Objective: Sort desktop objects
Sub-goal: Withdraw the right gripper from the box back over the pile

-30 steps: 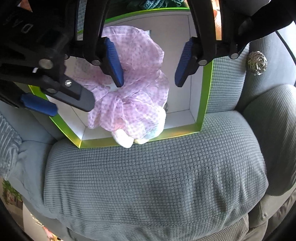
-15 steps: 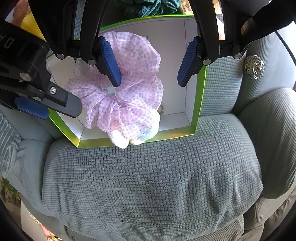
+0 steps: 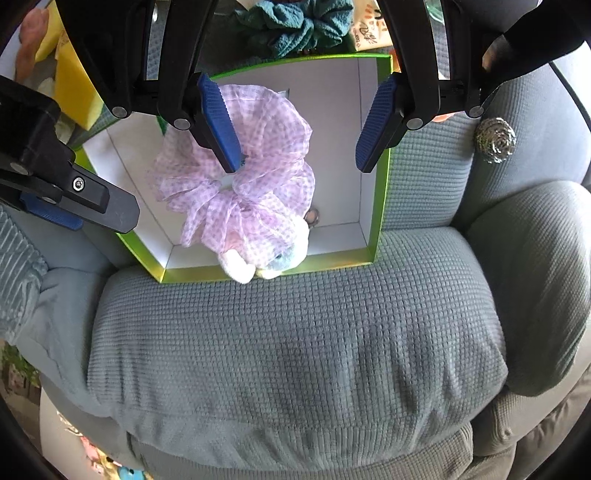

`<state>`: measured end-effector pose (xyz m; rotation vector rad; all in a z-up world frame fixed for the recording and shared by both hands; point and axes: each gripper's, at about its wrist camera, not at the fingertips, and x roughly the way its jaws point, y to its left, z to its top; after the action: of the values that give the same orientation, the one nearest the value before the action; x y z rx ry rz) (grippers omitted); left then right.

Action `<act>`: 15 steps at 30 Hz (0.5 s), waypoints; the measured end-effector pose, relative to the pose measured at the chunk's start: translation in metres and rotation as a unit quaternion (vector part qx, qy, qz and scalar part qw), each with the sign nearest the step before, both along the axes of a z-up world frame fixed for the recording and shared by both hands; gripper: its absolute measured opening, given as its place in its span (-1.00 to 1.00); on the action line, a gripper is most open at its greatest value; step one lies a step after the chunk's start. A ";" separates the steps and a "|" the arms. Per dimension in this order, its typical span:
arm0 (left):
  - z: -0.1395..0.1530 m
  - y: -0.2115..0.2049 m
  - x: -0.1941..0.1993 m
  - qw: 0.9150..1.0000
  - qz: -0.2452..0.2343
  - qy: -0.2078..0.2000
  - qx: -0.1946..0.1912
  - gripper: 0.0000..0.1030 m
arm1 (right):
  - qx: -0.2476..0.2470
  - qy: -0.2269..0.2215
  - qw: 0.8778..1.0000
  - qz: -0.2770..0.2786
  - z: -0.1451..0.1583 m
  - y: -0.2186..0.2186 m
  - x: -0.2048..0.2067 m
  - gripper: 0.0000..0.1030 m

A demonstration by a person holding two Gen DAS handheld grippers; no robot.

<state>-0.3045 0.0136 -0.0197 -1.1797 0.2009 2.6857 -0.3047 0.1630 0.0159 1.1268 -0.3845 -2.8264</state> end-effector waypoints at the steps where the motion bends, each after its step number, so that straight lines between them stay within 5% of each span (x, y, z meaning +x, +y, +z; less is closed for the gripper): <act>1: 0.002 0.000 0.002 1.000 -0.002 0.002 0.001 0.27 | 0.000 0.000 1.000 0.000 0.002 0.000 0.002 0.64; 15: 0.010 -0.001 0.031 1.000 -0.016 -0.009 0.005 0.37 | 0.004 -0.015 1.000 -0.006 0.009 0.010 0.028 0.82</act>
<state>-0.2734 0.0122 -0.0094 -1.1862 0.2015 2.6443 -0.2768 0.1727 0.0249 1.1739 -0.3847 -2.8256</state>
